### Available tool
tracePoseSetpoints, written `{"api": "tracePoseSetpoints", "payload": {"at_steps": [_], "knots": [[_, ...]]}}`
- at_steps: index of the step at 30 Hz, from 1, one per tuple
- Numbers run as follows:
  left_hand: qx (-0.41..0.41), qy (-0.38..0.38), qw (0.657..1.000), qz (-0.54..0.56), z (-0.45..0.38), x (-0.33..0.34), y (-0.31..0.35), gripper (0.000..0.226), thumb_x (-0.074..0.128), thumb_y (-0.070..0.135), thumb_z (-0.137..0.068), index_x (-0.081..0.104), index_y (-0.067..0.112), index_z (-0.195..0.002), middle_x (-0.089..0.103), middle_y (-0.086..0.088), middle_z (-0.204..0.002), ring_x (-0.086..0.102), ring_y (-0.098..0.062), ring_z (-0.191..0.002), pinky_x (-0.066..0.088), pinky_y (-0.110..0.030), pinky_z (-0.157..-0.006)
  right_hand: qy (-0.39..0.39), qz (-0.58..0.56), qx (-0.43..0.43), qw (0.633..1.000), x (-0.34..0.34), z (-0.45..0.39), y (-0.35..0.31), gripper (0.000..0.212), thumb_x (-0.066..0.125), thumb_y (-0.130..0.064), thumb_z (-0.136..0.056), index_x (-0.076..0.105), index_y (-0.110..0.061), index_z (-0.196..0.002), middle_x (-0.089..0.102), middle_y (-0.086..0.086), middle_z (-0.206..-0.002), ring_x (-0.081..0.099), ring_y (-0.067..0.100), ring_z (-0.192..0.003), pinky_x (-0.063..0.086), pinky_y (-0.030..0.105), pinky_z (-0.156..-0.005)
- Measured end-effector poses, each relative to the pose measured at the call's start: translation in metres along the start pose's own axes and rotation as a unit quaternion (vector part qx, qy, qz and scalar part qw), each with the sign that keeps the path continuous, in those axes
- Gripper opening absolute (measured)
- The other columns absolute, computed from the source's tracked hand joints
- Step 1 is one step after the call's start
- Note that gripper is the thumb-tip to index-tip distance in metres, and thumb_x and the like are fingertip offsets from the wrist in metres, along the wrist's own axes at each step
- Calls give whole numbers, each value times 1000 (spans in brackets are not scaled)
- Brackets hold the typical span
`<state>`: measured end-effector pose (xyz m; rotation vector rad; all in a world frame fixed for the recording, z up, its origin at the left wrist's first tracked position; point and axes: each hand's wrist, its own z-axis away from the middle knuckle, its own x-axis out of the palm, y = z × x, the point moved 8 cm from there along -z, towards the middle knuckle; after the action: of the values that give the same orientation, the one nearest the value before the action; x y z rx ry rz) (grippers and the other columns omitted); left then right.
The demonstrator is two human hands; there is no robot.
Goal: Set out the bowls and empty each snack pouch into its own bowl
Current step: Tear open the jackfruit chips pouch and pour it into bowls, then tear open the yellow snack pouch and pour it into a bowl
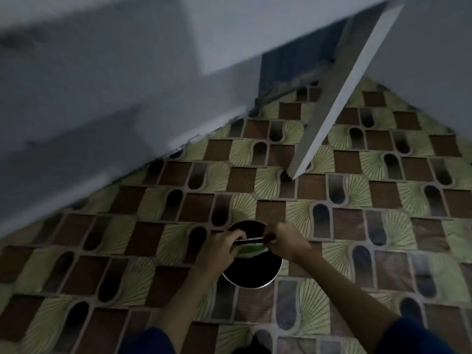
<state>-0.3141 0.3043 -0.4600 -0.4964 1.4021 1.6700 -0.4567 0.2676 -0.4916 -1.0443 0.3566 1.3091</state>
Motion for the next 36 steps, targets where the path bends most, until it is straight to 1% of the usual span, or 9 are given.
{"api": "tracePoseSetpoints", "payload": {"at_steps": [2,6,12,20,24,26,28,32,36], "knots": [[-7,-19,1000,-1,-15,40,-28,25,58,15,-86,57,25,-109,66,-1,-104,63,-20,-93,50,-31,-66,1,9,6,1000,30,-21,16,19,61,-18,-76,67,-16,-94,68,13,-94,64,32,-88,56,39,-73],[-30,-51,997,-46,-34,87,-67,42,58,13,-84,51,22,-125,61,-4,-120,58,-24,-108,52,-33,-79,-28,35,13,999,77,-52,35,46,65,-17,-77,56,-14,-122,60,13,-119,58,30,-108,52,38,-89],[-83,-83,990,-78,-12,53,-53,29,54,20,-89,59,13,-117,64,-10,-113,61,-29,-102,53,-39,-80,-23,43,16,999,50,-23,-2,37,57,-17,-82,59,-12,-118,60,14,-116,57,31,-105,51,37,-85],[-81,-126,983,-110,100,-157,97,28,52,32,-90,60,11,-107,62,-10,-110,60,-27,-97,52,-43,-85,-43,98,-74,991,-144,143,-159,23,54,-17,-84,62,4,-88,61,18,-86,57,29,-78,48,36,-69],[-54,-86,979,-175,166,-274,161,25,51,26,-91,64,8,-101,65,-8,-102,61,-24,-87,52,-35,-77,-29,149,-135,979,-231,221,-254,34,50,-11,-86,38,-5,-55,40,7,-56,40,22,-51,38,31,-57],[-64,-37,974,-214,191,-335,174,26,49,23,-92,64,5,-102,64,-9,-103,60,-25,-86,51,-36,-77,-26,172,-167,970,-262,238,-303,33,52,-15,-87,49,0,-58,50,14,-60,42,23,-53,36,31,-54],[-93,15,967,-235,215,-394,174,29,50,27,-91,64,6,-105,64,-11,-106,60,-27,-93,50,-36,-81,-17,167,-212,963,-289,246,-357,29,56,-19,-87,66,7,-81,67,20,-80,52,23,-61,44,34,-60],[-152,88,963,-206,258,-495,146,30,52,33,-91,64,12,-110,62,-9,-114,57,-24,-102,47,-37,-90,6,146,-286,947,-324,241,-461,23,58,-17,-86,70,2,-89,69,11,-83,61,21,-73,51,30,-71],[-206,143,949,-190,290,-571,82,30,54,29,-90,66,11,-110,61,-9,-118,56,-24,-107,44,-33,-90,10,145,-329,933,-324,210,-563,23,57,-16,-84,69,2,-93,72,14,-92,64,22,-74,54,40,-82]]}}
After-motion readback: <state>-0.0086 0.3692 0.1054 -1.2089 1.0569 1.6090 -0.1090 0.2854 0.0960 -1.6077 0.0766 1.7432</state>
